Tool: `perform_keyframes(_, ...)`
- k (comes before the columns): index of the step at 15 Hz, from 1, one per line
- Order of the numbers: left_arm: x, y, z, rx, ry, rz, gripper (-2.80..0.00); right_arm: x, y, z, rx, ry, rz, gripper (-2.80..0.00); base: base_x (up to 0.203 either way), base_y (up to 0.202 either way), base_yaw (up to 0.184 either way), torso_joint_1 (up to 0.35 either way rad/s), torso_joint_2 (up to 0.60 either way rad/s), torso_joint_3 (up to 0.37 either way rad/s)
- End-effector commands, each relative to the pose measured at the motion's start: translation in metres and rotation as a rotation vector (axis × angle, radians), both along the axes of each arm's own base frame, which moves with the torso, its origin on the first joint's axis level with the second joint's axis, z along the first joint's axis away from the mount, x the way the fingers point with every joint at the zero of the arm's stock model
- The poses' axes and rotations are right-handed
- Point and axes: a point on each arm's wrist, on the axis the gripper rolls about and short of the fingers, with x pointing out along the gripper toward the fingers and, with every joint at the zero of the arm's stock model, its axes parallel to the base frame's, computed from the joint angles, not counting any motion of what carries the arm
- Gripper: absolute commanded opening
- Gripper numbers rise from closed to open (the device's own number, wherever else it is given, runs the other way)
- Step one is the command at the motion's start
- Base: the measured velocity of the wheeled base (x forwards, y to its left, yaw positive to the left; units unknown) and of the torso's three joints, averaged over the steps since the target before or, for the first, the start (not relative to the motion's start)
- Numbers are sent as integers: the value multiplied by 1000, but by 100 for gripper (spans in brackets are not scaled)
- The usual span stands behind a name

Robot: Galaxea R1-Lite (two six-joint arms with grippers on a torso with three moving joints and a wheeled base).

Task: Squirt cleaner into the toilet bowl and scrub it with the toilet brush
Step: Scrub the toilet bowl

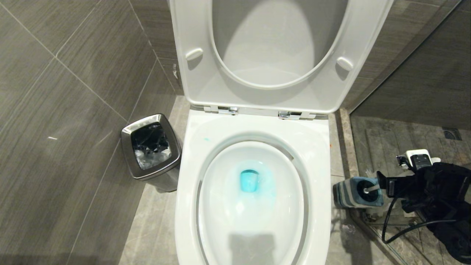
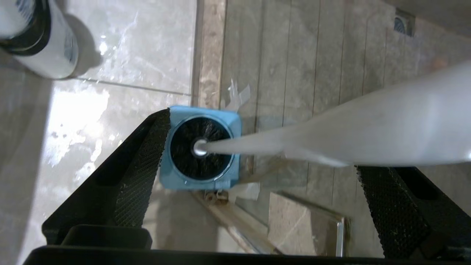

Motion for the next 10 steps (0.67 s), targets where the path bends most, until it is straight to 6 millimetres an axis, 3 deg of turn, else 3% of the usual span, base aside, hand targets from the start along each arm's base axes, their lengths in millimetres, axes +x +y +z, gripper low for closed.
perform_keyframes(1, 0, 0, 0, 0, -1, 1, -280, 5, -1, -1, -12, -12, -11, 0, 0, 0, 0, 0, 0, 0)
perform_keyframes(7, 0, 0, 0, 0, -1, -1, -280, 5, -1, 0, -16, -17, -19, 0, 0, 0, 0, 0, 0, 0)
perform_keyframes(8, 0, 0, 0, 0, 0, 1, -280, 6, 0, 0, -17, -16, -22, -280, 0, 0, 0, 0, 0, 0)
perform_keyframes(10, 0, 0, 0, 0, 0, 0, -280, 5, 1, 1, -28, -14, -18, -280, 0, 0, 0, 0, 0, 0)
